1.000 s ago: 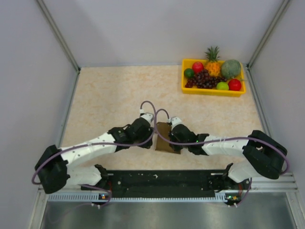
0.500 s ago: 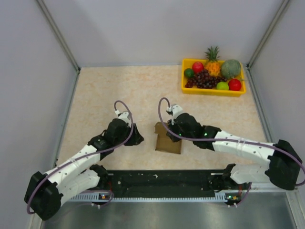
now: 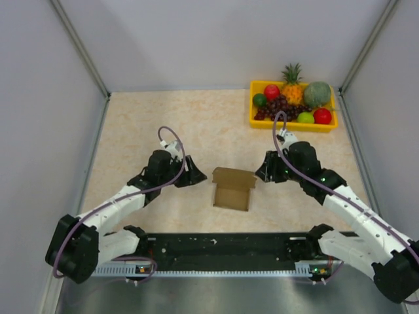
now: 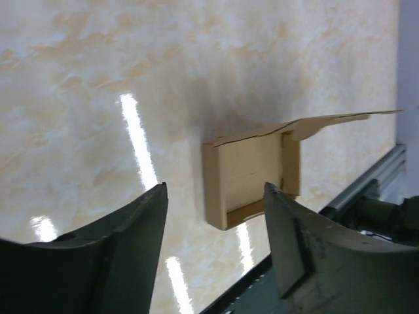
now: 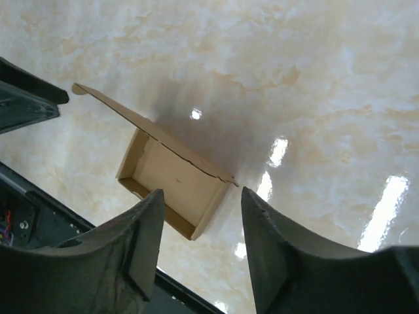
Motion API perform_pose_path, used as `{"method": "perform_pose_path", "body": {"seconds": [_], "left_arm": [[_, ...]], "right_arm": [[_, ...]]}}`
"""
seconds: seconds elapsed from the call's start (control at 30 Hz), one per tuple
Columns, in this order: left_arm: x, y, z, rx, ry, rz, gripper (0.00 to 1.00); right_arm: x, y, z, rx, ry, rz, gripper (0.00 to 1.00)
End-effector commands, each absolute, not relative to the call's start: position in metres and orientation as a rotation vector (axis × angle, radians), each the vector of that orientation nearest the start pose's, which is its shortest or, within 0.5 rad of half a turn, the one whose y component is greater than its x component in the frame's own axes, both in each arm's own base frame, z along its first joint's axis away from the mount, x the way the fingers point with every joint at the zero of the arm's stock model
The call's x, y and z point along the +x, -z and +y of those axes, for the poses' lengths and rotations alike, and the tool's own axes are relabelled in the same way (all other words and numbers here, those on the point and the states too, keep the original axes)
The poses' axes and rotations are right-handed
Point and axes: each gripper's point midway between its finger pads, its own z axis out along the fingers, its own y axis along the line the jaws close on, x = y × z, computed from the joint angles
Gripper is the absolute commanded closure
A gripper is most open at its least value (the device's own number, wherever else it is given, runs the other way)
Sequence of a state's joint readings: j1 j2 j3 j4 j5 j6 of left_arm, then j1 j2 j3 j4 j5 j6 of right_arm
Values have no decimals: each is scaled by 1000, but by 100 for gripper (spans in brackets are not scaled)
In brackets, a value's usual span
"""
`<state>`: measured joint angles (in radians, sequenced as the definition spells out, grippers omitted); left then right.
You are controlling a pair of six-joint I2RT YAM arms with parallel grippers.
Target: Fold the paper box
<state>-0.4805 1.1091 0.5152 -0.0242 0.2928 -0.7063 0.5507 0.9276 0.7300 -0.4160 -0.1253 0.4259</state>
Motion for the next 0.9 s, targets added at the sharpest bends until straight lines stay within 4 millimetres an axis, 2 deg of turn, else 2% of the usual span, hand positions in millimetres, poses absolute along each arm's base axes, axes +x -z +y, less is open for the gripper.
{"method": "perform_pose_path", "body": {"seconds": [0.0,0.03,0.07,0.1,0.13,0.17,0.2,0.23,0.27,0.33,0.37,0.4,0.47,0.5,0.63,0.73,0.83,0.87], "left_arm": [[251,-156,-237,162,1095,2156,32],[251,-151,-238,249,1057,2176,33],[258,-159,-238,272,1004,2188,33],[250,-143,-238,317,954,2275,33],[249,-138,-235,397,890,2294,35],[253,-148,-238,435,852,2289,39],[259,-144,-232,435,755,2310,39],[257,-137,-228,506,687,2331,39],[256,-142,-237,574,652,2298,38],[259,-135,-231,693,479,2297,38],[259,-142,-241,761,456,2268,38],[261,-133,-242,800,417,2290,38],[264,-135,-246,861,402,2306,38],[265,-127,-248,893,398,2327,40],[267,-124,-250,1011,377,2331,45],[265,-125,-253,1071,405,2329,47],[262,-123,-258,1135,525,2328,48],[267,-128,-259,1127,537,2332,51]], "right_arm": [[215,-156,185,-291,-766,2295,39],[214,-157,188,-324,-784,2293,34],[208,-160,195,-383,-842,2287,29],[210,-162,197,-422,-837,2279,28],[212,-162,198,-437,-830,2277,28],[217,-162,195,-442,-794,2271,28],[221,-162,193,-469,-762,2262,28],[223,-161,192,-487,-741,2257,28],[224,-159,190,-511,-721,2251,28],[229,-153,189,-574,-678,2250,30],[230,-150,188,-589,-667,2261,33],[233,-149,189,-630,-656,2250,35],[234,-141,193,-666,-665,2278,40],[237,-142,194,-679,-657,2272,42],[243,-141,194,-695,-635,2261,50],[245,-139,198,-714,-650,2260,55],[248,-134,199,-723,-639,2277,56],[249,-134,201,-730,-648,2276,57]]}}
